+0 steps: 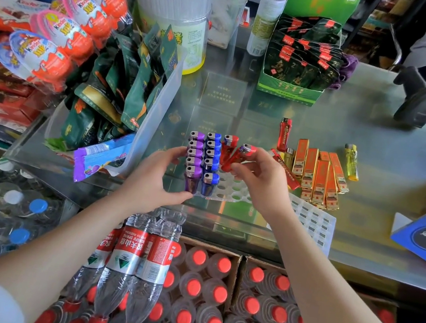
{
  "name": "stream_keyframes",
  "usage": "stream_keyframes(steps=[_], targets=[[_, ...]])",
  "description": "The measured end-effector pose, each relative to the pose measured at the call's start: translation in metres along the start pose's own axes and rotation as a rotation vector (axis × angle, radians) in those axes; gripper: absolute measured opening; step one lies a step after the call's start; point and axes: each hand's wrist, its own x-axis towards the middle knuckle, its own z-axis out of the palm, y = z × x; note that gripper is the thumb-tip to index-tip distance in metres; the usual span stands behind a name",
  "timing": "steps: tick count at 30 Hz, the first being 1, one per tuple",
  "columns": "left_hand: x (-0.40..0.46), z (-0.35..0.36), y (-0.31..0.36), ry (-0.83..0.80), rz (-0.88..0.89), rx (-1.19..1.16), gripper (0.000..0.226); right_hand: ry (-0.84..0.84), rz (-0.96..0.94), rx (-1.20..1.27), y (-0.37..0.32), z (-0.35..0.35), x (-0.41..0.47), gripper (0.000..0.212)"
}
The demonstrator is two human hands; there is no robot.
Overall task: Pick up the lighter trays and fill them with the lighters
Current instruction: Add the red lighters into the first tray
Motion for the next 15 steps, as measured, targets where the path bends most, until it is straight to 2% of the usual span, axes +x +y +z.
stream_keyframes(steps=[4, 9, 13, 15], targets=[[-0.001, 0.000, 0.001, -0.001, 0.000, -0.006, 0.069, -0.045, -0.067, -0.103, -0.004, 0.005, 0.001, 0.016], [0.000, 0.000, -0.001, 0.000, 0.008, 0.000, 0.072, 0.006, -0.215, -0.329, -0.005, 0.009, 0.001, 0.011], [0.000, 0.001, -0.001, 0.004, 0.004, 0.014, 0.073, 0.005, -0.202, -0.499, -0.006, 0.010, 0.001, 0.018], [0.000, 0.001, -0.001, 0.001, 0.006, 0.014, 0.071, 0.056, -0.171, -0.609, -0.002, 0.000, 0.001, 0.021]])
